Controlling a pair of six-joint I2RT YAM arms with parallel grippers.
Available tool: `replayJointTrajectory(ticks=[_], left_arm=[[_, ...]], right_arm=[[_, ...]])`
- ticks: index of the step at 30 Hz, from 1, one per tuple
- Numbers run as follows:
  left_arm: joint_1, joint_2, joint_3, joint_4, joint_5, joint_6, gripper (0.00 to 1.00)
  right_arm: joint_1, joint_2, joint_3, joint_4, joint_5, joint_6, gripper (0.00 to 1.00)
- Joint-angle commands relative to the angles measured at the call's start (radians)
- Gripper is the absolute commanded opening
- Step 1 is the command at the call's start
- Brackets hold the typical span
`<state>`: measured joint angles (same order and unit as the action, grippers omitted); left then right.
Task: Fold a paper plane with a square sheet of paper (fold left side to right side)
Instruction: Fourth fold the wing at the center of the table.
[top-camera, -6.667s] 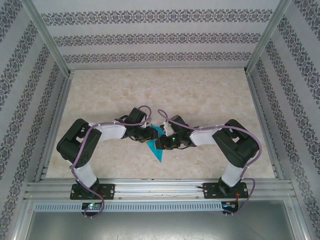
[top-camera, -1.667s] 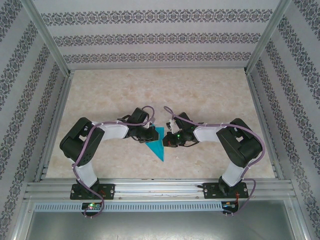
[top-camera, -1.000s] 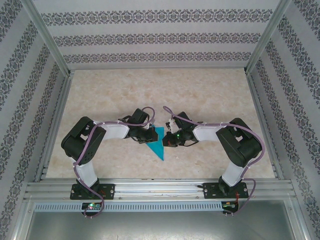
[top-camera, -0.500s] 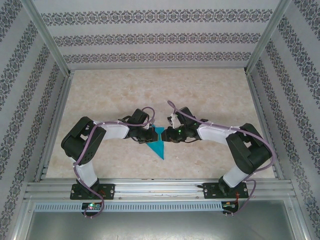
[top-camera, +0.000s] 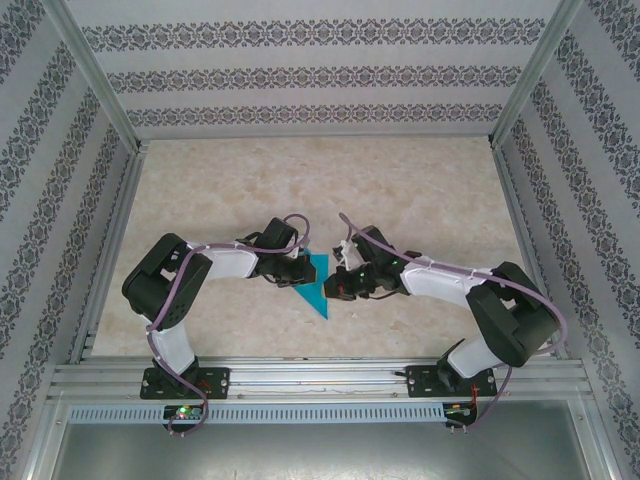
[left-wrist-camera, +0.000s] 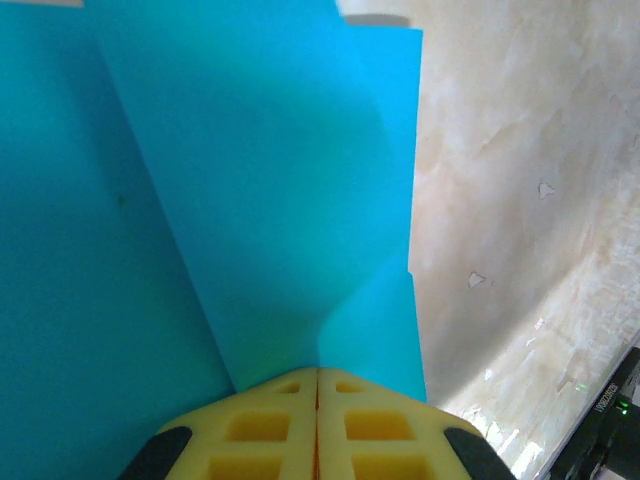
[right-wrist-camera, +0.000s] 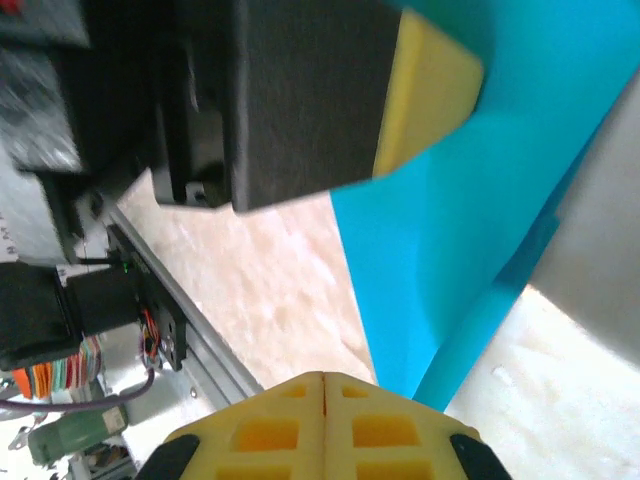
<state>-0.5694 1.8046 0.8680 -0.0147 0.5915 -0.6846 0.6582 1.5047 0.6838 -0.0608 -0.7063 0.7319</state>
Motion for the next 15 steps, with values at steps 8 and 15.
replayJointTrajectory(ticks=[8, 15], left_arm=[[-0.007, 0.024, -0.039, -0.06, -0.063, 0.003, 0.08], [-0.007, 0.026, -0.04, -0.062, -0.065, 0.004, 0.08]], right_arm=[[0.056, 0.066, -0.033, 0.105, -0.027, 0.067, 0.0], [0.064, 0.091, -0.055, 0.116, -0.009, 0.069, 0.0]])
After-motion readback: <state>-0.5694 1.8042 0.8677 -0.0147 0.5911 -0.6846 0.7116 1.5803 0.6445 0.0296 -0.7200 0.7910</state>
